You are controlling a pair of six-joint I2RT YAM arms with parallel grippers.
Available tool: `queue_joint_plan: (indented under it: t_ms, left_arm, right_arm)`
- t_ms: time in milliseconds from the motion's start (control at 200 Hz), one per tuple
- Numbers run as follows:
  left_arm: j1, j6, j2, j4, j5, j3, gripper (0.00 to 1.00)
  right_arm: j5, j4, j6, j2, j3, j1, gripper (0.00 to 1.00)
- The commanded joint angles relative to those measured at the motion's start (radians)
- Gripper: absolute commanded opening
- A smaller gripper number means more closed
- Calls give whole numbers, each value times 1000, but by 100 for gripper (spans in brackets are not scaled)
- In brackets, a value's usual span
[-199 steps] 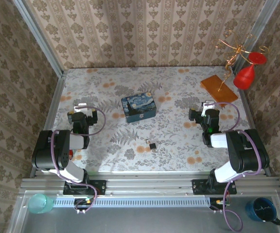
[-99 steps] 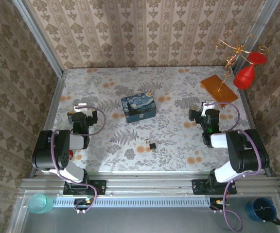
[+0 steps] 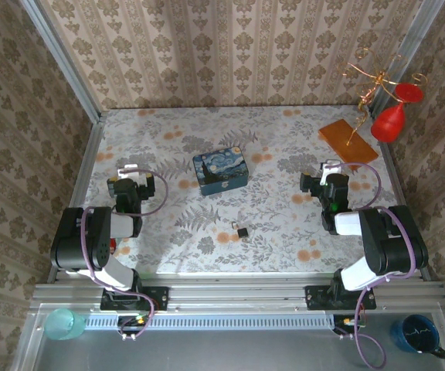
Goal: Unlock the padlock with the key
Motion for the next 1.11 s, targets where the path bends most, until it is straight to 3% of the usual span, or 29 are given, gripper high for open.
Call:
queue_joint_plan:
  t_ms: [0,1100]
  left_arm:
    - [6,-13,4,26,12,11,100]
    - [6,-13,4,26,12,11,100]
  right_arm:
    - [6,35,-8,0,20,8,100]
    - [-1,21,-9,4,30,8,100]
